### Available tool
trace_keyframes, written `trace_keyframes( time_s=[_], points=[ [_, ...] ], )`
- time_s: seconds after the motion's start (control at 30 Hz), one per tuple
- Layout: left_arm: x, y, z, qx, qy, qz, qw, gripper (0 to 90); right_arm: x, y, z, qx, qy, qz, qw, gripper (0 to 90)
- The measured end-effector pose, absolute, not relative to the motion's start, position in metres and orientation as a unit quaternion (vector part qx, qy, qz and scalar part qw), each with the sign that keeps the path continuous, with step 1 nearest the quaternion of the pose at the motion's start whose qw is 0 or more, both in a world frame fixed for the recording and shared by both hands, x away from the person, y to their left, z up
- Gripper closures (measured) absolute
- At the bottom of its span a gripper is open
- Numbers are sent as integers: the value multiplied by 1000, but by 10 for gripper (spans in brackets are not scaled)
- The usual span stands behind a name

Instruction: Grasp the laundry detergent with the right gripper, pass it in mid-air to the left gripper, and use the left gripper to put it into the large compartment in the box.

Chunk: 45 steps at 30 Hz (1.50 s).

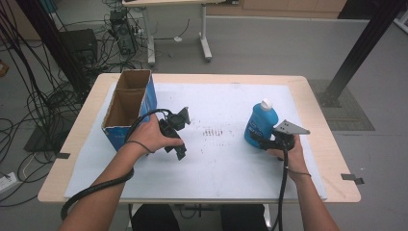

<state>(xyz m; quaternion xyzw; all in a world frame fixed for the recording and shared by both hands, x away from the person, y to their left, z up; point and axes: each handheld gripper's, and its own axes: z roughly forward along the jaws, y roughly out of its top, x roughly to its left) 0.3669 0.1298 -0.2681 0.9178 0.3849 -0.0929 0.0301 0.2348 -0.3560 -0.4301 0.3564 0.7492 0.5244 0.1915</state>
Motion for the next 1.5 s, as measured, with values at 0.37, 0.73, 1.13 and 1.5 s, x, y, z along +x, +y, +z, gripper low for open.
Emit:
trace_keyframes(
  time_s=[0.37, 0.73, 1.13, 1.5],
  points=[
    [367, 131, -267, 918, 385, -91, 30, 78, 234, -356, -431, 356, 748, 525, 193, 414],
    [367, 129, -267, 919, 383, -91, 30, 78, 234, -356, -432, 357, 747, 527, 193, 413],
    [368, 128, -265, 919, 383, -89, 30, 78, 233, -356, -432, 356, 747, 527, 193, 413],
    [368, 131, -265, 919, 384, -90, 28, 77, 233, -355, -430, 350, 751, 524, 198, 414]
  ],
)
